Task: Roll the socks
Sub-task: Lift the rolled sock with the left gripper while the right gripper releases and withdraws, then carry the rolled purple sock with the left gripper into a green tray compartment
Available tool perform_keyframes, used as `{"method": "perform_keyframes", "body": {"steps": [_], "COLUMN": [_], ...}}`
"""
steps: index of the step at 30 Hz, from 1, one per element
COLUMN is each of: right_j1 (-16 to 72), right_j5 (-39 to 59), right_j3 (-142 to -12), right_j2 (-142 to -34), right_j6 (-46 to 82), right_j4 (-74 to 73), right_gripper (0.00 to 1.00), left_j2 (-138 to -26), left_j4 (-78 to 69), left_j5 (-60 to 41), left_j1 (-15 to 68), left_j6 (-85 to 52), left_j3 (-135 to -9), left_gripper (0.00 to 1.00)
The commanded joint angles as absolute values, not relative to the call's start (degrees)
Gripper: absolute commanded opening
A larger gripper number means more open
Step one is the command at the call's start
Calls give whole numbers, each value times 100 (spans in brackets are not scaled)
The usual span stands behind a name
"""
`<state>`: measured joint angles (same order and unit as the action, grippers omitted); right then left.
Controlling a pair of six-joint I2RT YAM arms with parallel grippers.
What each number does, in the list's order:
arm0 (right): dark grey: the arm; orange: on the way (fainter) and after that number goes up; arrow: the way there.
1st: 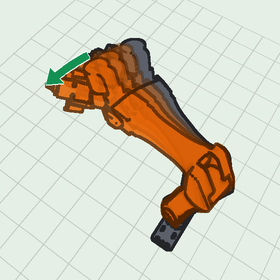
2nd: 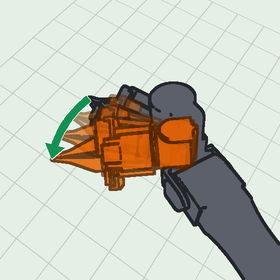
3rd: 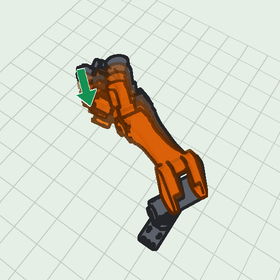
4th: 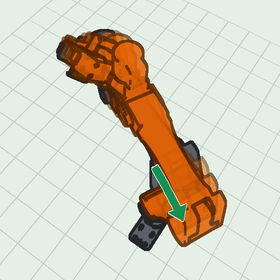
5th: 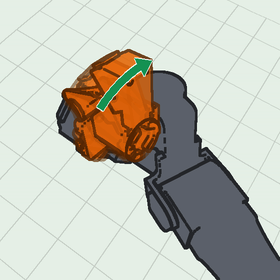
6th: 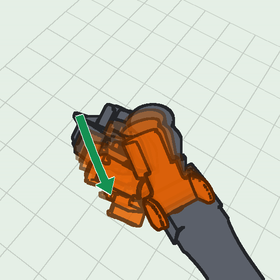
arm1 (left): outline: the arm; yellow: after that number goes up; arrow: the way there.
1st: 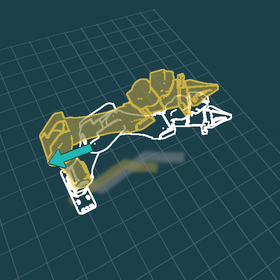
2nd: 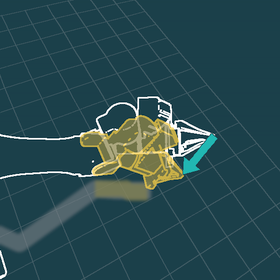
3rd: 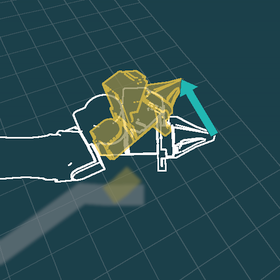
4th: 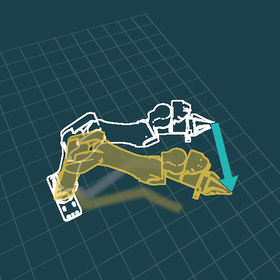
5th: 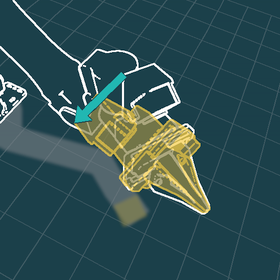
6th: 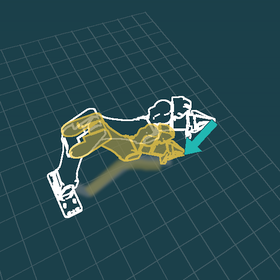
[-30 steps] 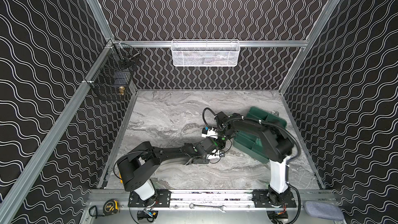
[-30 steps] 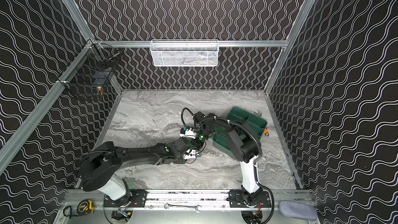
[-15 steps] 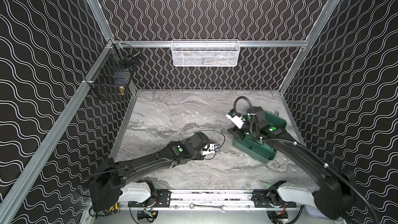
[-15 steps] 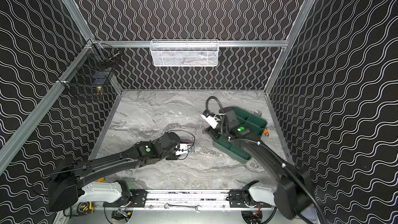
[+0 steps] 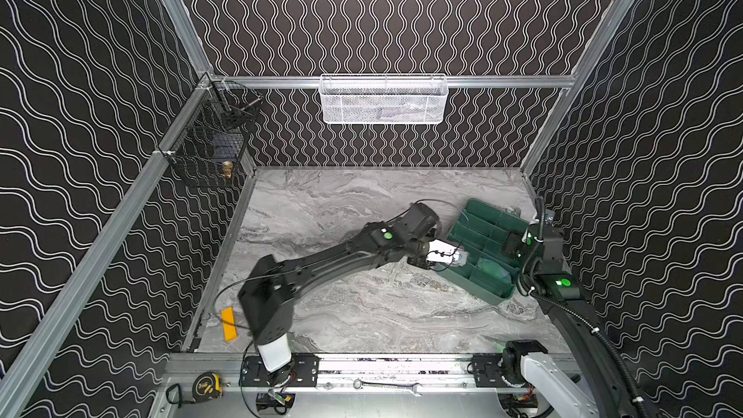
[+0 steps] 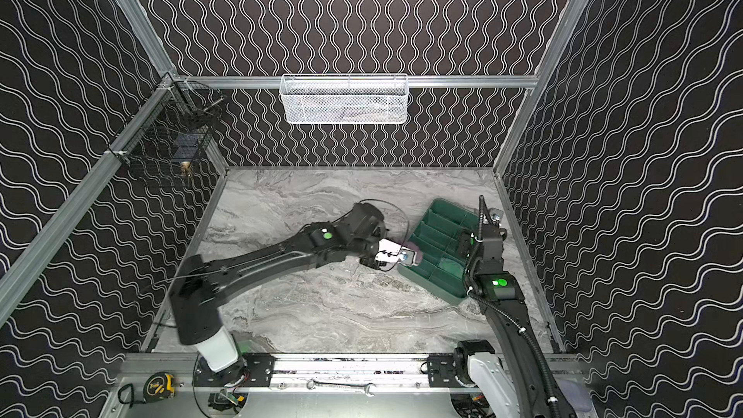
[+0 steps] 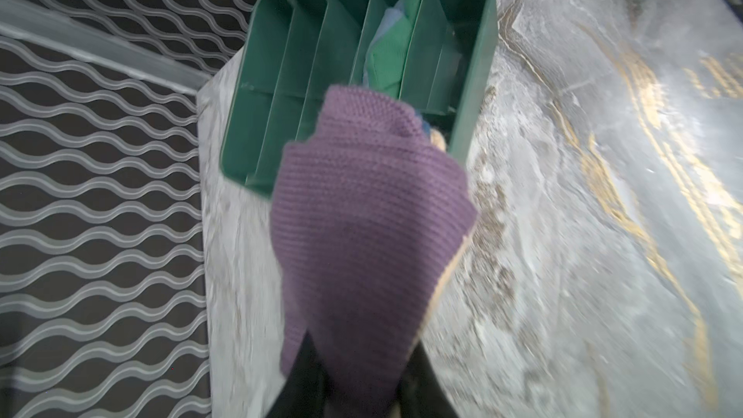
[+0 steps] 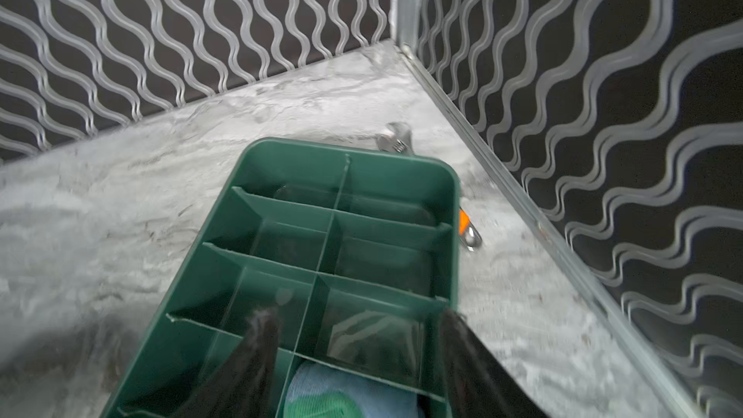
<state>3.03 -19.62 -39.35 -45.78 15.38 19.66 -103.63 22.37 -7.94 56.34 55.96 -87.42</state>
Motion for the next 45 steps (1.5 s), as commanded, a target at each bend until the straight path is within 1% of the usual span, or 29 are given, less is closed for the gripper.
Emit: {"method": "perform_keyframes", "body": {"steps": [1,4,6,15,20,24,31,35,41,45], "right_j1": [264,254,255,255,254,255,255,255,255,255], "right_j5": [-2192,-2214,-2116,-1863,-1895,-2035,-2107,-2039,-1770,-1568], "right_j3": [-3954,-3981,-3971,-3948,-3869,-3901,-4048,-3952,-3782,-3733], "right_j2": [-4303,-4066,-3967,-3790,-3856,-3794,-3737,-3668,-3665,-3700], "right_j6": [2603,2772,2719,2288,2173,2043,1768,1766,1862,1957], "right_j4": [2030,2278,2439,2641,2547,2519,2637,2610,2537,2448], "right_gripper": [65,64,64,64,65,66,68,68,68,68], "left_j2": [-11026,-11653,-11971,-12811,-13056,-13172,-13296,-13314,-12553,-12288], "left_j4": [1947,1783,1362,600,770,1070,2068,2899,2863,3415], "left_j5": [-1241,-1365,-1367,-1267,-1370,-1227,-1251,-1015,-855,-529], "left_j1": [5581,5571,5555,5537,5529,5503,5210,5052,4755,4707], "left_j6": [6038,6060,5978,5906,5997,6382,6474,6410,6146,6148], "left_j3": [-9228,-9689,-9797,-10283,-10688,-10523,-10376,-10550,-9749,-9656], "left_gripper": [0,0,0,0,0,0,0,0,0,0]}}
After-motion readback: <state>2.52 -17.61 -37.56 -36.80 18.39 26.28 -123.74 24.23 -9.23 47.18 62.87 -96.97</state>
